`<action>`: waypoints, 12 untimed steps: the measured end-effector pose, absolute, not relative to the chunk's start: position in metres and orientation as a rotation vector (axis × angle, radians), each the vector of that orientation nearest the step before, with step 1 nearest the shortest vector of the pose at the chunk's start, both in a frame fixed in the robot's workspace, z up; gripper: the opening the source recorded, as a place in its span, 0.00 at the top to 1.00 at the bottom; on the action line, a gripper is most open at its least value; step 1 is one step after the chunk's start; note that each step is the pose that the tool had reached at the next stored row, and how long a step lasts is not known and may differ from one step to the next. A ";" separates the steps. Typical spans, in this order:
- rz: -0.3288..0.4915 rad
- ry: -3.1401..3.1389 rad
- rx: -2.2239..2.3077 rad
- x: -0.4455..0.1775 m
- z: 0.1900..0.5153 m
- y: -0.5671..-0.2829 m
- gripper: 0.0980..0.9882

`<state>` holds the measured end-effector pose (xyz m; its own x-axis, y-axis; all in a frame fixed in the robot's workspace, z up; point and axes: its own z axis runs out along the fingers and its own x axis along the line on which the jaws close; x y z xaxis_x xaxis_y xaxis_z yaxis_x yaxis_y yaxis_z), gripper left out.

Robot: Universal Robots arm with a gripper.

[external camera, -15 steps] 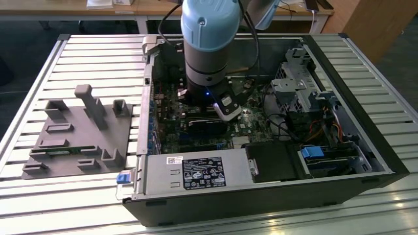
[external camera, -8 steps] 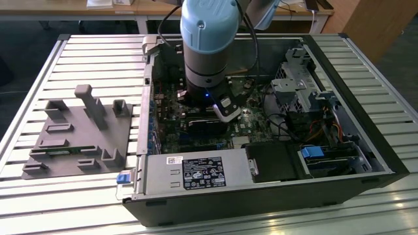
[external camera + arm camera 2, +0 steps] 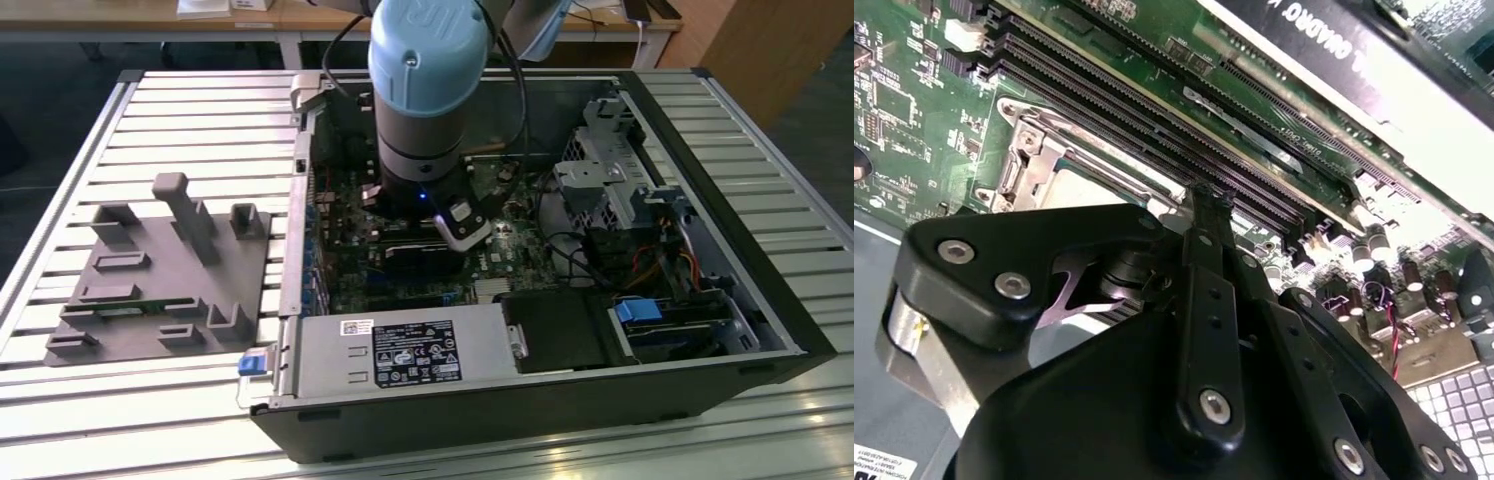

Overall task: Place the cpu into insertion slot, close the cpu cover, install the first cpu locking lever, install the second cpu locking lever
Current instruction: 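Install the second cpu locking lever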

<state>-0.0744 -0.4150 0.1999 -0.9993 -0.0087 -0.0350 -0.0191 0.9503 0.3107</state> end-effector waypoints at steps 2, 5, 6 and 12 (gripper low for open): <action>0.493 3.069 -0.022 -0.075 0.199 -0.415 0.99; 0.498 3.068 -0.022 -0.075 0.198 -0.415 0.99; 0.500 3.068 -0.022 -0.076 0.198 -0.415 0.99; 0.532 3.062 -0.021 -0.077 0.194 -0.415 0.99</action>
<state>-0.0772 -0.4151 0.1943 -0.9994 -0.0075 -0.0351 -0.0189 0.9413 0.3369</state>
